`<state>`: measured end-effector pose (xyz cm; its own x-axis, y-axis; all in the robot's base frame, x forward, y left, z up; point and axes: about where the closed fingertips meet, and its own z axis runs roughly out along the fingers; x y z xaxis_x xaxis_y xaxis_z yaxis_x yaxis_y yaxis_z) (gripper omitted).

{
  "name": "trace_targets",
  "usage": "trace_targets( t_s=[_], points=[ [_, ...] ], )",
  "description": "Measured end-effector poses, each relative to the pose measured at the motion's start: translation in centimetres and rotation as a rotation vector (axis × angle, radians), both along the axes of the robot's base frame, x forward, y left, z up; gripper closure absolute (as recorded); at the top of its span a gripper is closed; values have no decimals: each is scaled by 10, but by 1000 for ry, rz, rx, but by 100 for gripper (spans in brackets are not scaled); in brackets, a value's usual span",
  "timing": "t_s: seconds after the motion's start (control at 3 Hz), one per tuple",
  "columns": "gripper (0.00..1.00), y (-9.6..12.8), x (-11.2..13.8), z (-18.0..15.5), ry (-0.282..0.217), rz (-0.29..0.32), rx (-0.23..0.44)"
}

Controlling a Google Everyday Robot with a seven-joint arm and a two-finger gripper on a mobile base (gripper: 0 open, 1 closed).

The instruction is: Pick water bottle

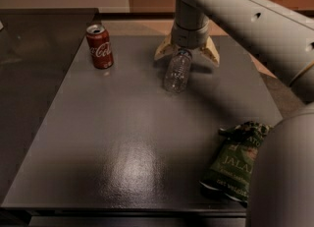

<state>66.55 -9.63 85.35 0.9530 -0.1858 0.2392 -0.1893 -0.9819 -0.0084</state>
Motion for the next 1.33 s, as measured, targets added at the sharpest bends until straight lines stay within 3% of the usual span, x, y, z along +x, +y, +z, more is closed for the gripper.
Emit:
trace_targets(
  t_s=[0.33,0.67,1.33],
  points=[
    [4,0,-4,-8,29,17,-30],
    [20,2,-8,-12,41,24,-35],
    [68,4,-14,-12,54,26,-33]
  ],
)
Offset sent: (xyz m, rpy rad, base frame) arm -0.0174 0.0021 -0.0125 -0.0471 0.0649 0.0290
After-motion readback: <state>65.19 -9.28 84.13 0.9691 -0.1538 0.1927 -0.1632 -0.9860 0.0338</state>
